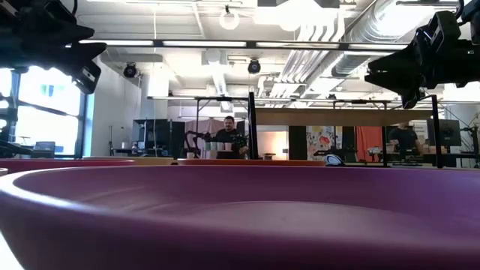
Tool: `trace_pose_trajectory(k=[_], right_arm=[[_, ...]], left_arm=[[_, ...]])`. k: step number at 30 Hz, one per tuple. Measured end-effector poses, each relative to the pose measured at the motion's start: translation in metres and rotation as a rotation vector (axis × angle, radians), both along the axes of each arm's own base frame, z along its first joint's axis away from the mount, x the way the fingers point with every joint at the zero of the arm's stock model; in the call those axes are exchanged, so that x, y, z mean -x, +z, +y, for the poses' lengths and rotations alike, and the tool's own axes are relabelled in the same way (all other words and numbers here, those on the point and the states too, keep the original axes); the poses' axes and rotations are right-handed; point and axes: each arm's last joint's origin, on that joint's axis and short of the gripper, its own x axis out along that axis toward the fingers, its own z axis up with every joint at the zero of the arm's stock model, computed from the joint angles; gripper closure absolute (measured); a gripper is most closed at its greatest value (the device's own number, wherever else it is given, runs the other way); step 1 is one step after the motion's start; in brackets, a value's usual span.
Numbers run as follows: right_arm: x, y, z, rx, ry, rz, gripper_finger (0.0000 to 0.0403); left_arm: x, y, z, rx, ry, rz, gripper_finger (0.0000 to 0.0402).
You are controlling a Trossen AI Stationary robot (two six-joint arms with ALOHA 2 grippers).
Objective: Place and stack plates onto a shelf
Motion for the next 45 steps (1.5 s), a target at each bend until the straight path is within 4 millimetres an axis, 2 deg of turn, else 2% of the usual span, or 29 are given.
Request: trace_pose_trajectory(k=[32, 40, 45], right_arm=[[0.0, 0.0, 0.0, 0.0, 0.0, 0.0, 0.0263], [0.0, 0.0001, 0.0, 0.0, 0.0, -0.001, 0.0263], [0.0, 0.0001, 0.0, 0.0, 0.0, 0.0, 0.0263]], left_arm=[[-0.0001, 0.0012, 0.0006, 0.006, 0.019, -0.012, 0.03], [0.0002, 0.0069, 0.0032, 0.251, 0.087, -0.037, 0.03], [0.0001, 0.0073, 0.0047, 0.239, 0.142, -0.05, 0.03]])
